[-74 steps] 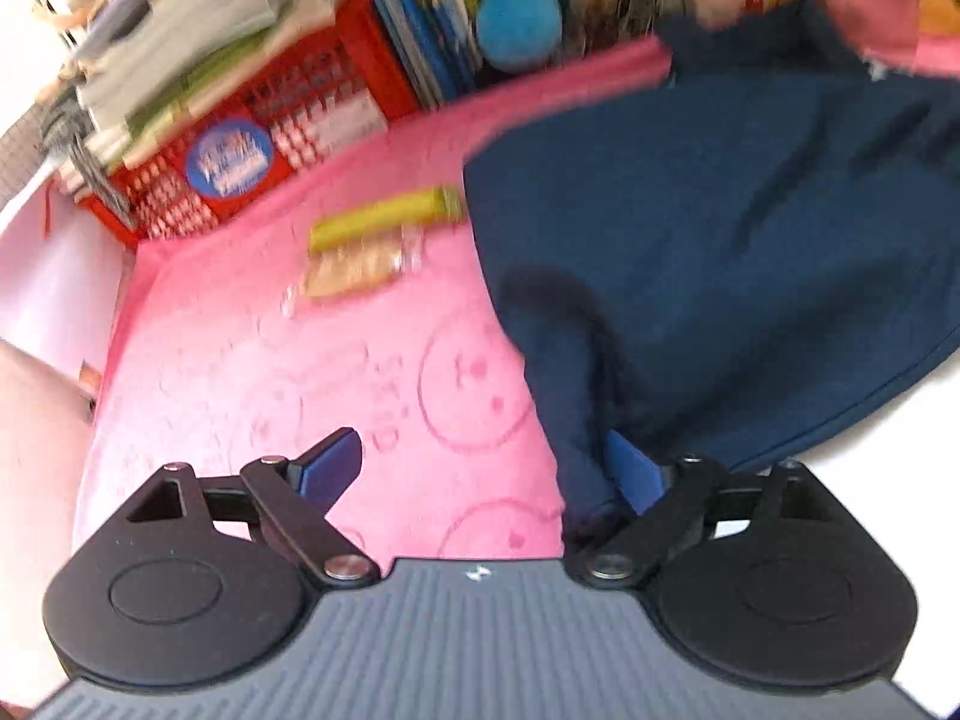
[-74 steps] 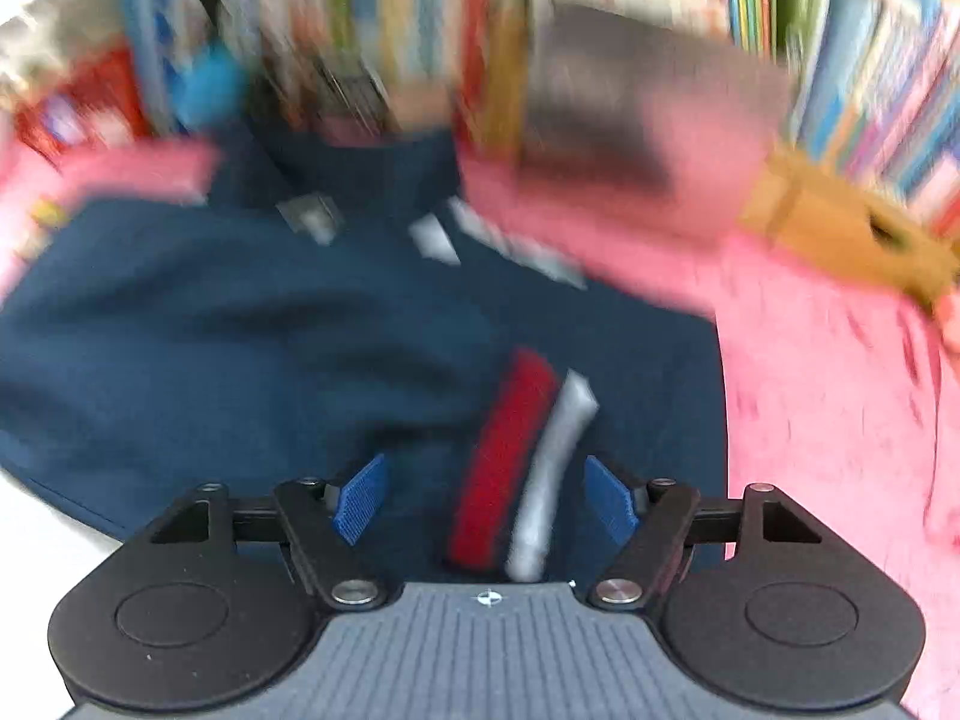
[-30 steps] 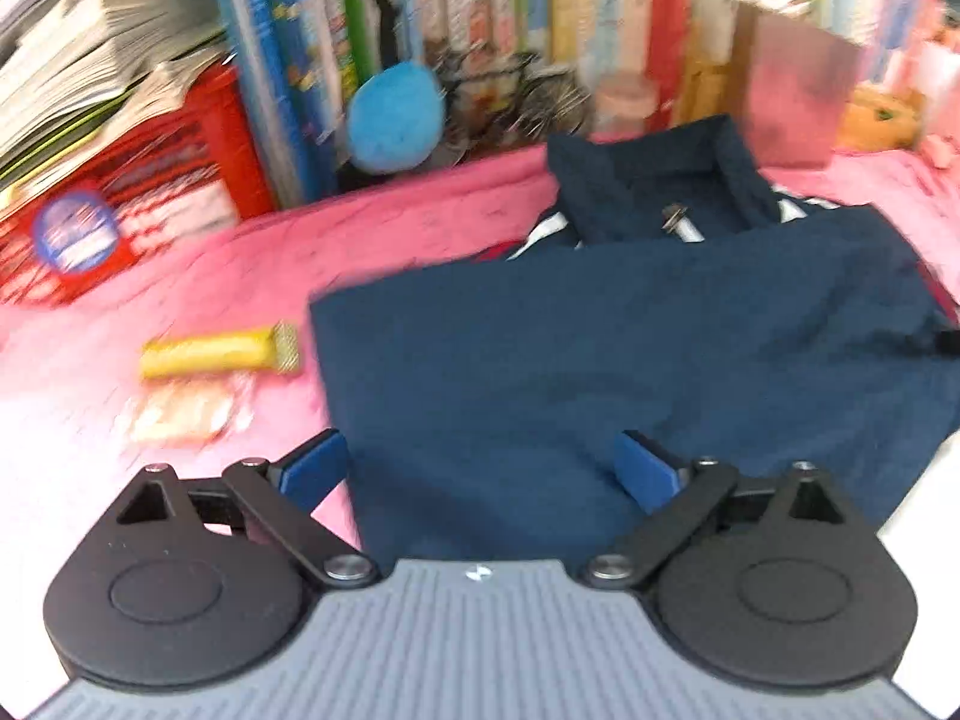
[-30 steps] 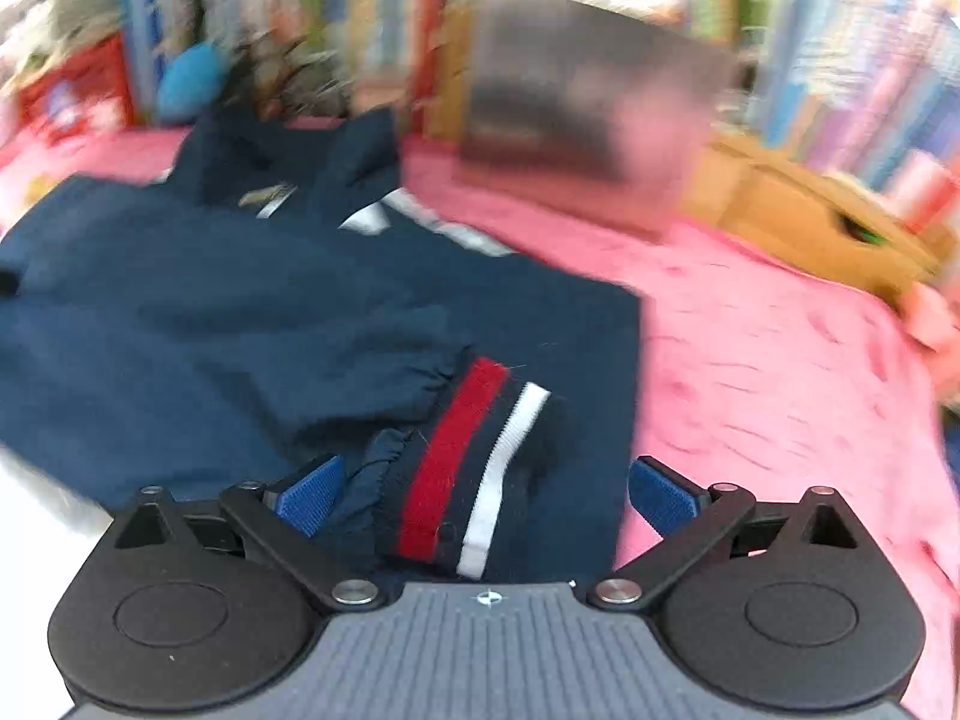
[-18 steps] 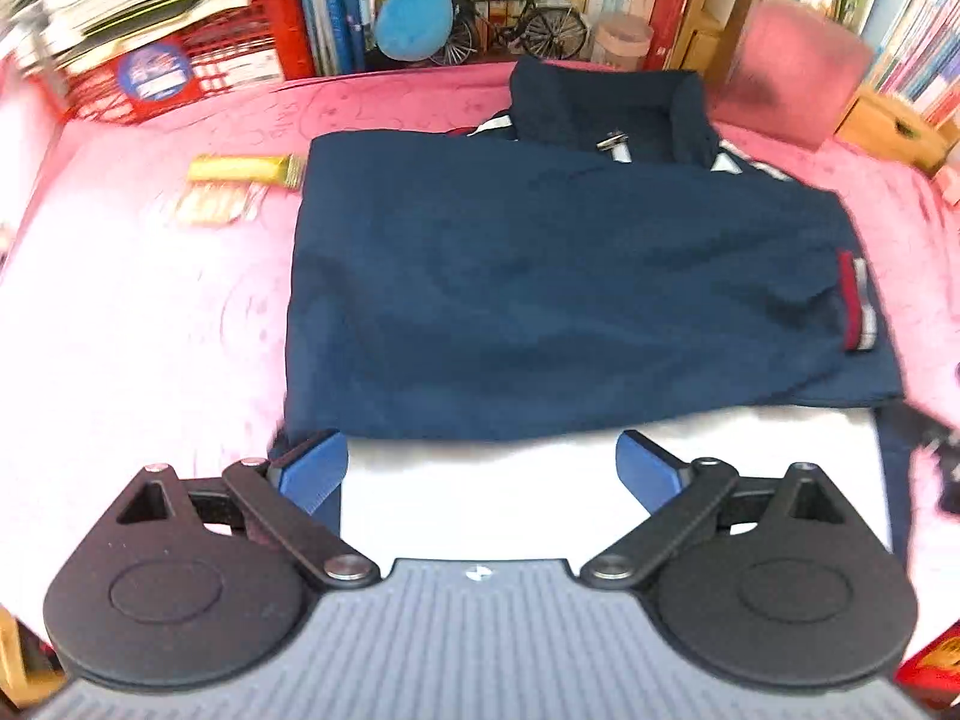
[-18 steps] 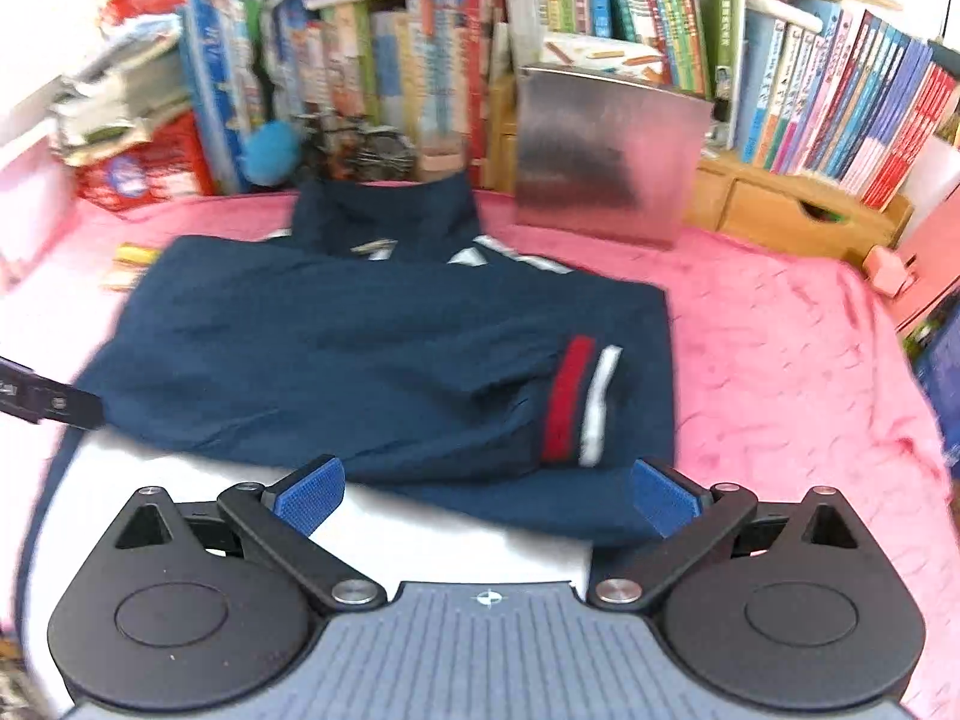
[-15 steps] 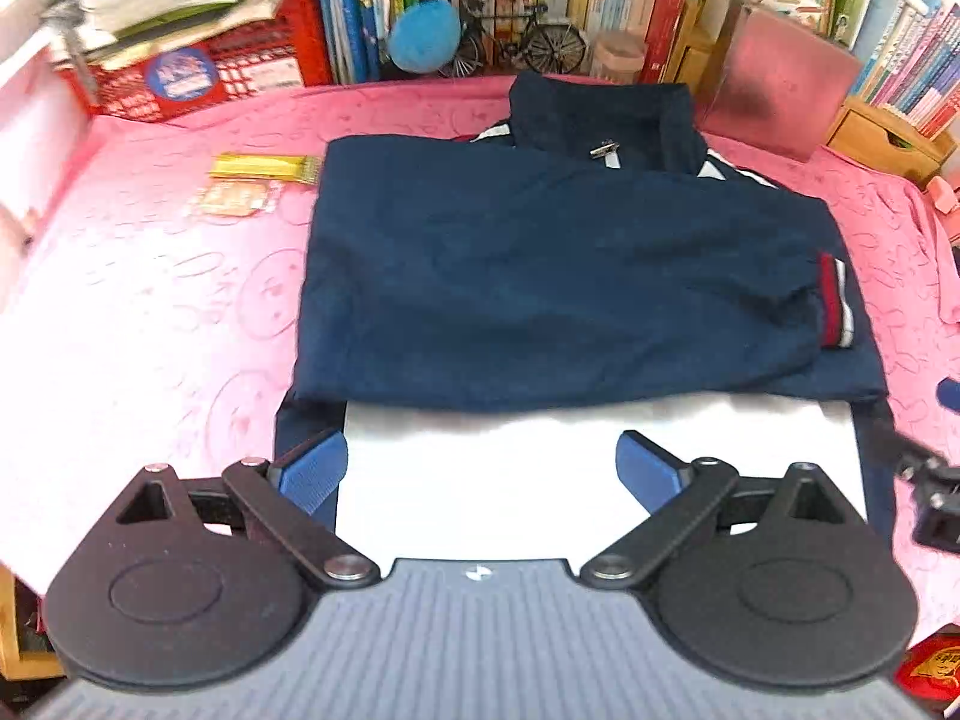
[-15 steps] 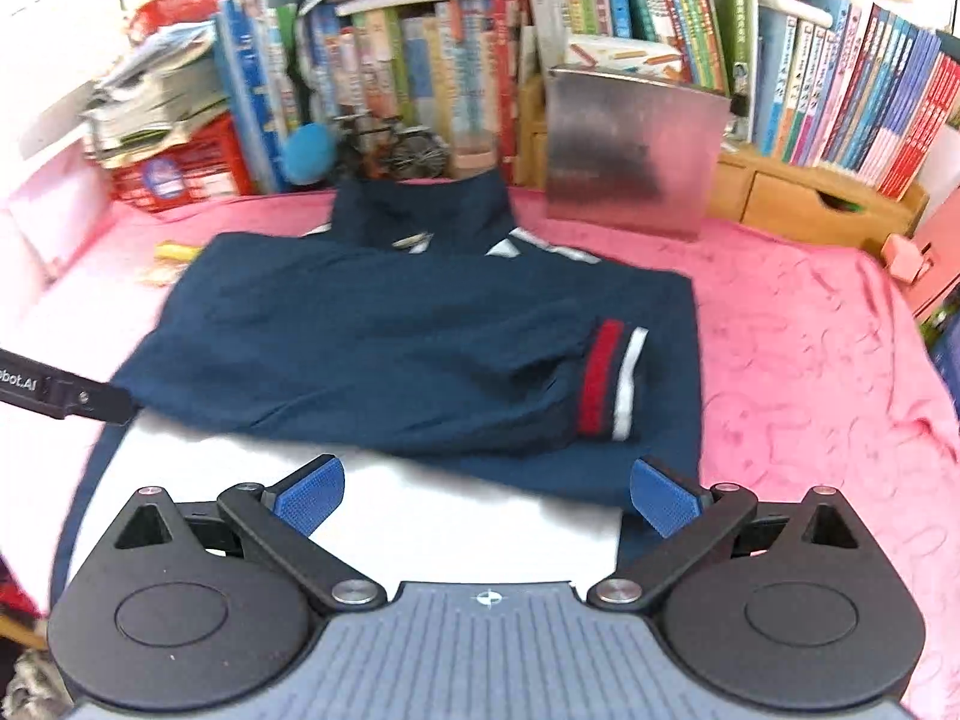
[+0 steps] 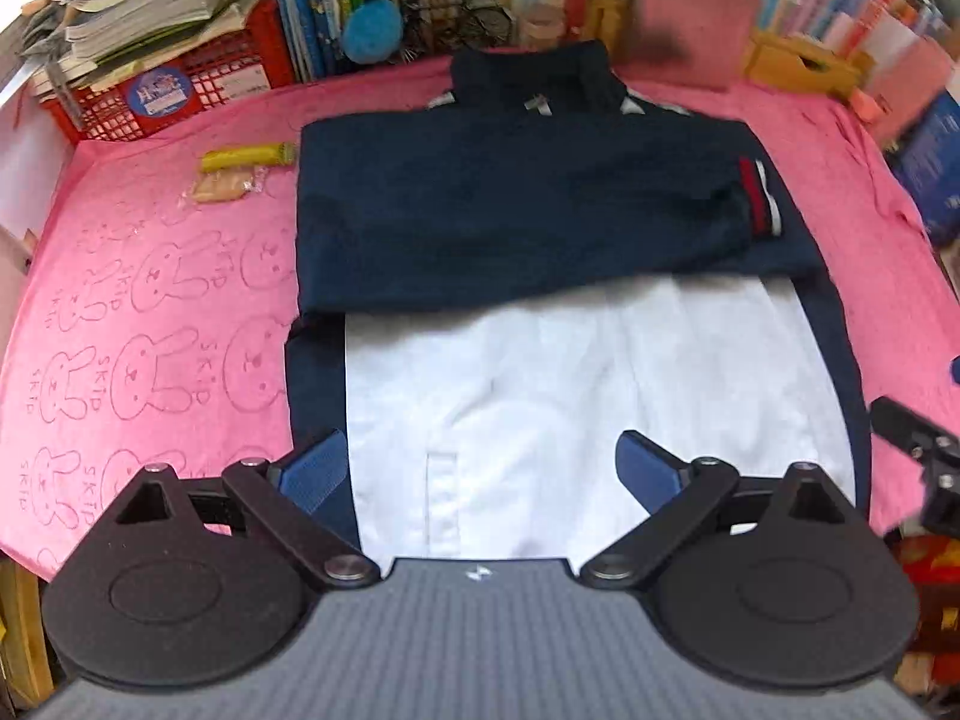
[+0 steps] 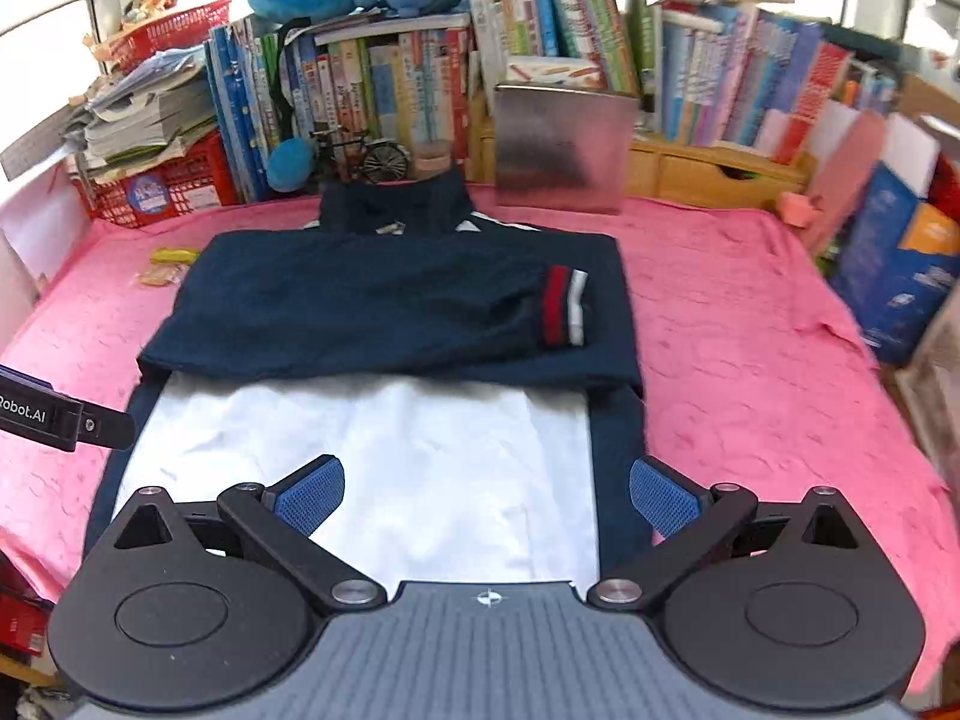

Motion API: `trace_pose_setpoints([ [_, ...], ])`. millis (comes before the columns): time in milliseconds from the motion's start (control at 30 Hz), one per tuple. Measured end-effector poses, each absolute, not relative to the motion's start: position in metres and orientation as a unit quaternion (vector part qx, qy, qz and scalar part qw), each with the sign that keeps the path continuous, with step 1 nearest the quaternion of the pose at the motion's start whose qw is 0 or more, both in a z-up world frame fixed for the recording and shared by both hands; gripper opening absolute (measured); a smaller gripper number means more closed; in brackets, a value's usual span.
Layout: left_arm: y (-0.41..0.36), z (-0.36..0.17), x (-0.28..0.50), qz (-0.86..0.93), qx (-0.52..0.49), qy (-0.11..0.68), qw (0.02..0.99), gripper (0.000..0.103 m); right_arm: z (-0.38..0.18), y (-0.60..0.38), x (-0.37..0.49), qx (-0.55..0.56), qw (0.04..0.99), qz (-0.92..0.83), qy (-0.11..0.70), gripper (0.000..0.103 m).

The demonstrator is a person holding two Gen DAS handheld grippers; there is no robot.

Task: Fold clothes

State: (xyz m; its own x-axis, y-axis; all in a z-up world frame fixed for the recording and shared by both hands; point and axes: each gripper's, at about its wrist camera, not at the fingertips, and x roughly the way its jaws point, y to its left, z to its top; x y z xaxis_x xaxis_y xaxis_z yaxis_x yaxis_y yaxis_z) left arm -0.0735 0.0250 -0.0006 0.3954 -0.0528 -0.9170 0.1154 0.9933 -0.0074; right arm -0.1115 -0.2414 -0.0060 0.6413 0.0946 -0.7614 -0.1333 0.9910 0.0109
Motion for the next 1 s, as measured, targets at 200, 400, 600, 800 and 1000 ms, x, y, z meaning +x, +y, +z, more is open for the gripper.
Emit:
trace_pose_setpoints([
  [200,0.025,0.001,-0.096,-0.057,0.039,0.546,0.835,0.098,0.000,-0.242,-0.150,-0.018,0.910,0.060,0.411,0.103],
  [400,0.020,0.009,-0.116,-0.027,0.033,0.532,0.845,0.098,0.004,-0.249,-0.155,-0.028,0.913,0.095,0.396,0.103],
  [600,0.006,0.008,-0.137,-0.004,0.015,0.534,0.845,0.098,0.008,-0.271,-0.163,-0.047,0.912,0.133,0.386,0.103],
  [800,-0.003,0.002,-0.151,0.014,0.009,0.540,0.841,0.098,0.004,-0.288,-0.166,-0.053,0.907,0.142,0.393,0.103],
  [1000,-0.007,-0.005,-0.158,0.019,0.016,0.549,0.836,0.098,-0.004,-0.295,-0.170,-0.045,0.903,0.144,0.401,0.103],
])
